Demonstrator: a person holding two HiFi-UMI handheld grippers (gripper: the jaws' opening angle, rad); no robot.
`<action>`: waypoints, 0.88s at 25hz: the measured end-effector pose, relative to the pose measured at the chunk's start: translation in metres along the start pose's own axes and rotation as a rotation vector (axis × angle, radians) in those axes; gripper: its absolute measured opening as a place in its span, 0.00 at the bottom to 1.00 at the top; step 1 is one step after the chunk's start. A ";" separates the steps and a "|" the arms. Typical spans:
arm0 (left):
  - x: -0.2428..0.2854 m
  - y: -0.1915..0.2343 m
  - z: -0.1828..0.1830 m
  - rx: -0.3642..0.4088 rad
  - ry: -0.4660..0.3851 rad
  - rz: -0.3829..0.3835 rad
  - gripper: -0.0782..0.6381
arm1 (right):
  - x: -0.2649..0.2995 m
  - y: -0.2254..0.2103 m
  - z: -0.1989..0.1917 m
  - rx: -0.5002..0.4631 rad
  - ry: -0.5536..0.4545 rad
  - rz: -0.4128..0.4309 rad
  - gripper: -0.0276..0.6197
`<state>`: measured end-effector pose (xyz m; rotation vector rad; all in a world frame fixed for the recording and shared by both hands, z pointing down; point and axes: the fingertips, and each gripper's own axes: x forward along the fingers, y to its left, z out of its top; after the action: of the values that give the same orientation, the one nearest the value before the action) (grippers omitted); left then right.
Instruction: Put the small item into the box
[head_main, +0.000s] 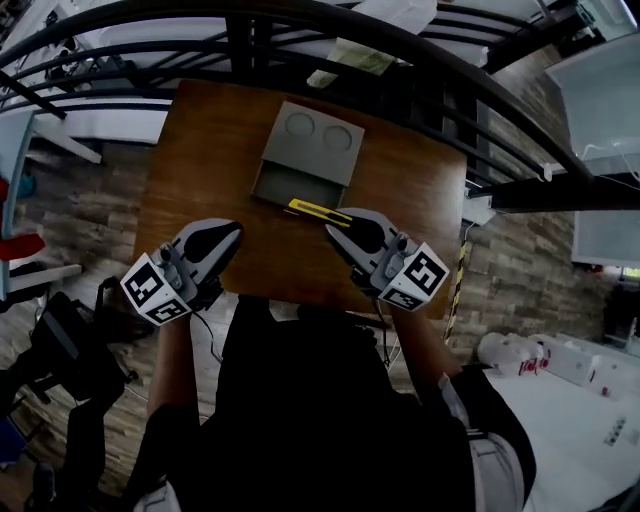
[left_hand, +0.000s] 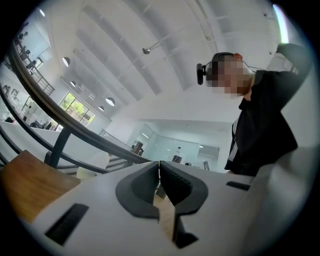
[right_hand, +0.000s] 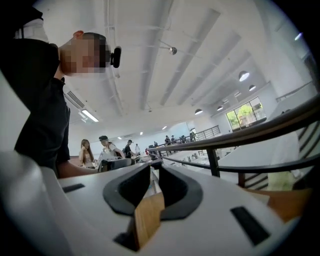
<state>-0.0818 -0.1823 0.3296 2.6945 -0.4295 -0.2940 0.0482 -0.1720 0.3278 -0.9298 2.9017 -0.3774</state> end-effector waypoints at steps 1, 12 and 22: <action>-0.001 0.006 0.003 -0.006 0.001 -0.018 0.13 | 0.004 -0.001 -0.001 -0.007 0.006 -0.022 0.14; -0.008 0.059 -0.012 -0.062 0.061 -0.115 0.13 | 0.025 -0.010 -0.029 -0.106 0.111 -0.211 0.14; -0.009 0.075 -0.056 -0.085 0.096 -0.036 0.13 | 0.044 -0.045 -0.098 -0.216 0.288 -0.160 0.14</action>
<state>-0.0949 -0.2255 0.4123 2.6220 -0.3330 -0.1877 0.0238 -0.2120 0.4345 -1.2401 3.1869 -0.2261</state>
